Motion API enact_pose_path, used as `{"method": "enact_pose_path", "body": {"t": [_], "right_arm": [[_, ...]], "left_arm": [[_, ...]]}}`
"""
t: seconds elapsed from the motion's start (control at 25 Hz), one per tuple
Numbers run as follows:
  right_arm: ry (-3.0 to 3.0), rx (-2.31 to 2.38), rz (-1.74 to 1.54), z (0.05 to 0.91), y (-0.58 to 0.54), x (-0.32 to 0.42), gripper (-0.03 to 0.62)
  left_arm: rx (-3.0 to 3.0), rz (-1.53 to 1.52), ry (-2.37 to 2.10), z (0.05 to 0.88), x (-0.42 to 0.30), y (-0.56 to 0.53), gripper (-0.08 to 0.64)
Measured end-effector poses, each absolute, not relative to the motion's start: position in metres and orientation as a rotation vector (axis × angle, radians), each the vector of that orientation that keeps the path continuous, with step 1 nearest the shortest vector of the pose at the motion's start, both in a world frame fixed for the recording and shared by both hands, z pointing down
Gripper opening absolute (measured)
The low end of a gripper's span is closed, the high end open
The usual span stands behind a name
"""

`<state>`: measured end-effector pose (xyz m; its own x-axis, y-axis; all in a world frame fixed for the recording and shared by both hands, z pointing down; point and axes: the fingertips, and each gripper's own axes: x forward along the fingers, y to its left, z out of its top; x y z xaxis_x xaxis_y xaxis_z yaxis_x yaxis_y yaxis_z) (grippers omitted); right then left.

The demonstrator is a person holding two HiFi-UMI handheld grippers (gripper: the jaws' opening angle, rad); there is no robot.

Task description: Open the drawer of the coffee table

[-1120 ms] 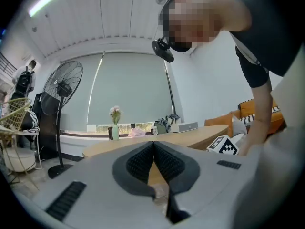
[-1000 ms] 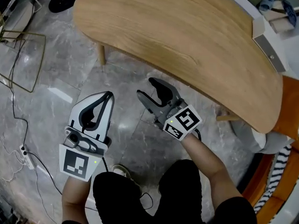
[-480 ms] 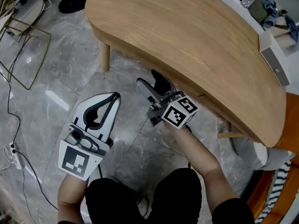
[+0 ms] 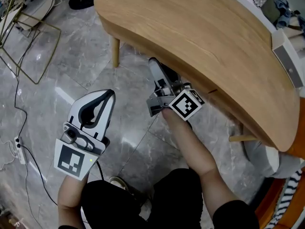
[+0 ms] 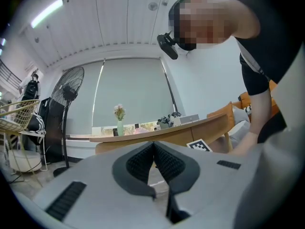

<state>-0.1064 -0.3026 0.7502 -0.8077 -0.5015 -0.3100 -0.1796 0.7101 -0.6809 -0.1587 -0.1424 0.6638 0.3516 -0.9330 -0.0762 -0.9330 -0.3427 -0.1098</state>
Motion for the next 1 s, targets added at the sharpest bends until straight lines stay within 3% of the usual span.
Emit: {"method": "enact_pose_path", "body": {"t": [0.36,0.8,1.0], "right_arm": [[2.298,-0.627,-1.05,0.765,-0.322,-0.088,0.302],[2.308,-0.677,-1.101,0.774,-0.316,-0.087,0.207],[2.298,-0.673,-1.13,0.775,-0.312,-0.086,0.204]], "left_arm": [[-2.447,-0.068,1.737,0.661,-0.161,-0.128,0.008],[-2.434,-0.073,1.733,0.66,-0.169,-0.114,0.008],[-2.445,-0.067,1.731,0.661,-0.169,-0.11,0.008]]}}
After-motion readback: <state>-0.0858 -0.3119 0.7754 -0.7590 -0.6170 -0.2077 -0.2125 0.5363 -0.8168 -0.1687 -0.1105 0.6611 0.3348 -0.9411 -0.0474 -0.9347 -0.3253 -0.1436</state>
